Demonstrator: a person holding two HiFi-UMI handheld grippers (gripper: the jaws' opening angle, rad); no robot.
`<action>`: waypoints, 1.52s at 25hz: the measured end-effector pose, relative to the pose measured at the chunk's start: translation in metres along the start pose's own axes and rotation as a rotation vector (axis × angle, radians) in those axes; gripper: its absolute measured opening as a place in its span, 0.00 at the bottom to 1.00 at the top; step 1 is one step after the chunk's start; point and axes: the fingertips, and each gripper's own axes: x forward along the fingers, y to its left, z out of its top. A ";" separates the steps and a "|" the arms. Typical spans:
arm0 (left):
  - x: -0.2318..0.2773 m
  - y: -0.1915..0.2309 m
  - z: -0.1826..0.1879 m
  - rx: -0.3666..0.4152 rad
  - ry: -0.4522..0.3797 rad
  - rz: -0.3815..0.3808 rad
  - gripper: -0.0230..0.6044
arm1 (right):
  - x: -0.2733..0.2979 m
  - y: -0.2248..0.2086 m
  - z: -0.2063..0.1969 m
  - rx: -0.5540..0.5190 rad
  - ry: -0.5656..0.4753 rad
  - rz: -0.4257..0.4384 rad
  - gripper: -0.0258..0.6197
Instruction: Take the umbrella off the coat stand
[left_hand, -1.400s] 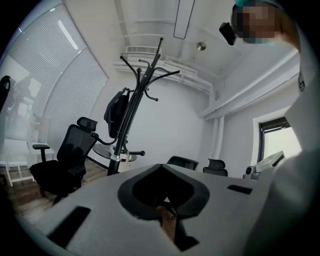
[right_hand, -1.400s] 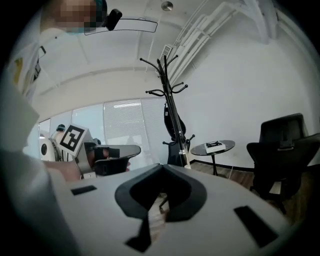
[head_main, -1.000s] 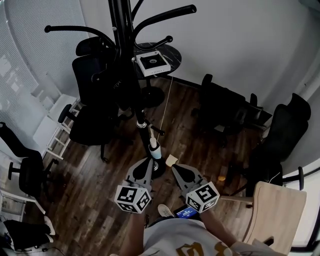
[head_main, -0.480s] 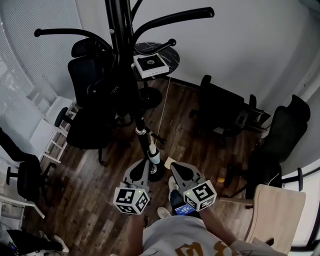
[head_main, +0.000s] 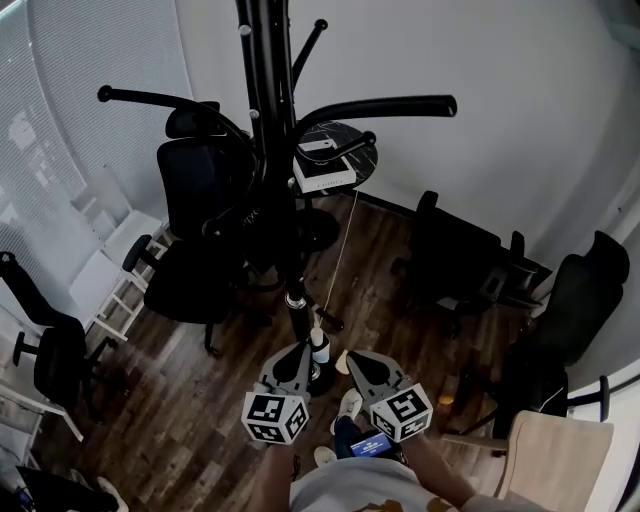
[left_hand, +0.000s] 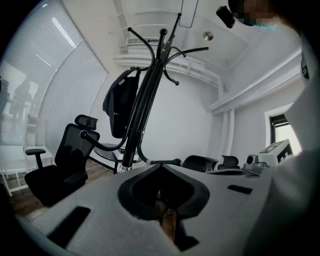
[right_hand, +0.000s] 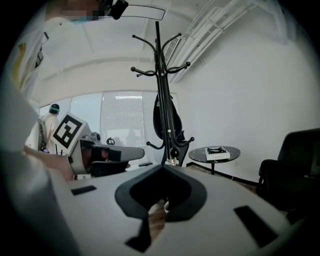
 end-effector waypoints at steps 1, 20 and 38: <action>0.003 0.003 -0.002 -0.004 0.003 0.004 0.07 | 0.004 -0.003 0.000 -0.003 0.003 0.001 0.06; 0.056 0.029 -0.032 0.115 0.129 0.021 0.07 | 0.064 -0.045 -0.022 -0.078 0.079 0.042 0.06; 0.084 0.042 -0.049 0.094 0.199 -0.046 0.15 | 0.108 -0.050 -0.036 -0.086 0.115 0.118 0.06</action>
